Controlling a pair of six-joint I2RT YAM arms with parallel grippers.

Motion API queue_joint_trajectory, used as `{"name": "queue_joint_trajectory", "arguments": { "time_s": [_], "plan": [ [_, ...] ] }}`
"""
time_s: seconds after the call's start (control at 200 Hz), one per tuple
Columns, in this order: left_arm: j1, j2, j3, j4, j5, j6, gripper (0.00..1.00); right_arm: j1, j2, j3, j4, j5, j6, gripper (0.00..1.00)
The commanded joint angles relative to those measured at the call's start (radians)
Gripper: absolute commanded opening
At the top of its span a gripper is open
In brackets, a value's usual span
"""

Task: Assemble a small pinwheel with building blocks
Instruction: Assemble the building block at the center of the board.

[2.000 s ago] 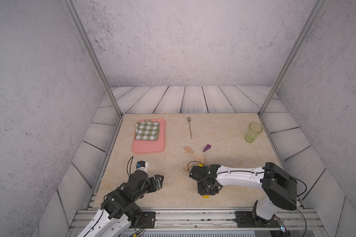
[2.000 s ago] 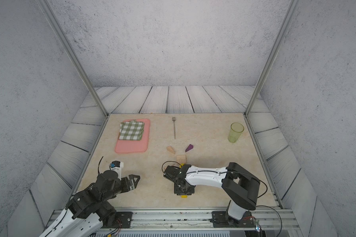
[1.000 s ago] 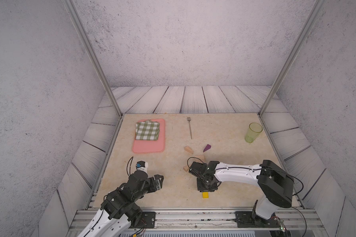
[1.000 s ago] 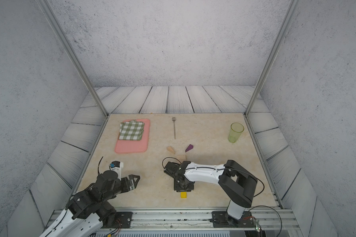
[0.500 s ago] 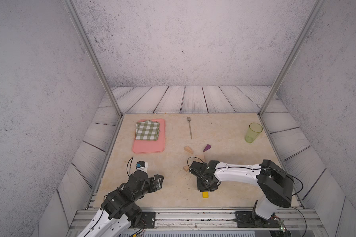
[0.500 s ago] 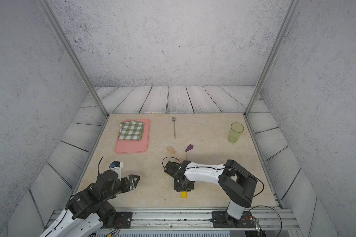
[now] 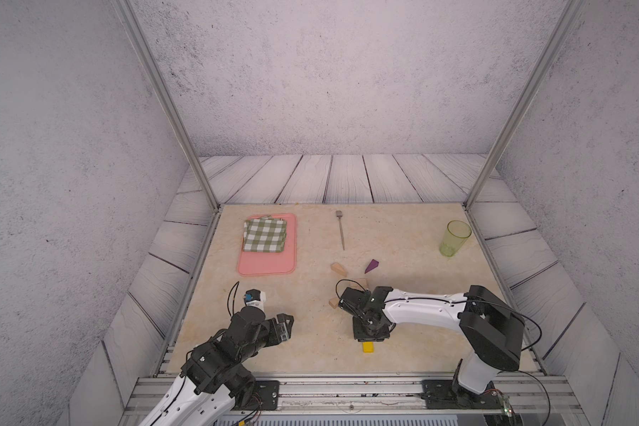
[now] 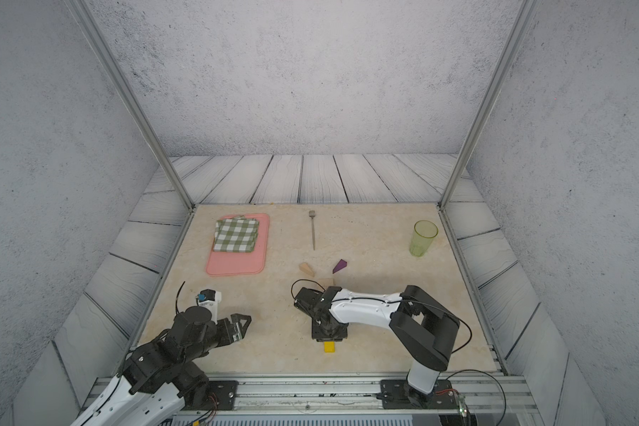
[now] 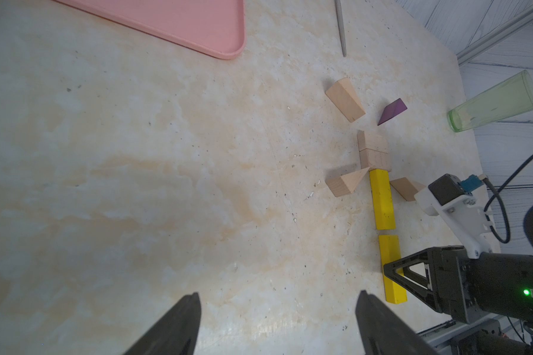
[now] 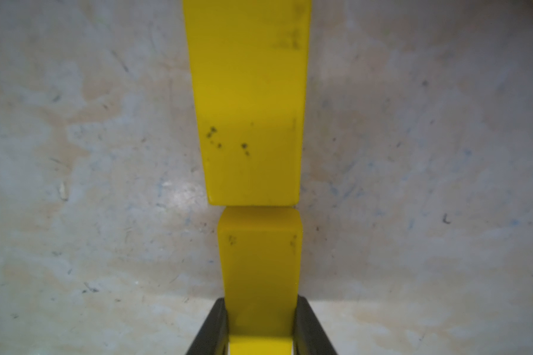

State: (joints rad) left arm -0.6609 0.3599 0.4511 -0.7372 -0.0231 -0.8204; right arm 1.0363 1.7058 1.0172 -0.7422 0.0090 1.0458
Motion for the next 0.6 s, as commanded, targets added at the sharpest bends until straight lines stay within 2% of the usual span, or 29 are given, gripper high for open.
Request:
{"name": "queue_joint_trajectory", "arguments": {
  "time_s": [0.0,0.591],
  "plan": [
    [0.006,-0.008,-0.01,-0.007,-0.015,-0.005,0.86,-0.005,0.038,0.015,0.0,0.023,-0.003,0.32],
    [0.006,-0.009,-0.011,-0.005,-0.015,-0.006,0.86,-0.007,0.049,0.023,-0.008,0.044,0.001,0.33]
  ]
}}
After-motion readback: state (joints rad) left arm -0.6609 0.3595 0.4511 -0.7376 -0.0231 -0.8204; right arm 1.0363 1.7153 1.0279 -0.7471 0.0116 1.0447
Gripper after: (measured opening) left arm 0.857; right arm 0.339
